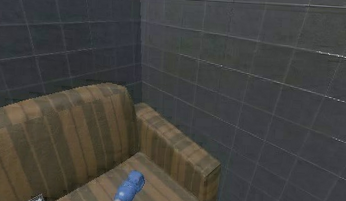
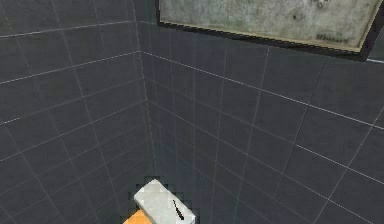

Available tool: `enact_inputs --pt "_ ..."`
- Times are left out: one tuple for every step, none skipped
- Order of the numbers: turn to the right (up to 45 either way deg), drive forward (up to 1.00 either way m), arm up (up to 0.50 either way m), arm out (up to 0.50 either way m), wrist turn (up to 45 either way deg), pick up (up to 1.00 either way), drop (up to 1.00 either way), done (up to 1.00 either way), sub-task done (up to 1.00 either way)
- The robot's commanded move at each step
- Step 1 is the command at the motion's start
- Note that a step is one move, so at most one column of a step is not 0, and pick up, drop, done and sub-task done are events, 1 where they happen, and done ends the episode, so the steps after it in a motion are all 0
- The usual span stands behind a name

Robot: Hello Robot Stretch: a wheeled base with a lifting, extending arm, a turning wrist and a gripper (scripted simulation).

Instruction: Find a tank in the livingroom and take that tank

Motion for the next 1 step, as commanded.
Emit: enact_inputs --pt "0.0 0.0 0.0 0.3 0.0 0.0 0.0 0.0 0.0"
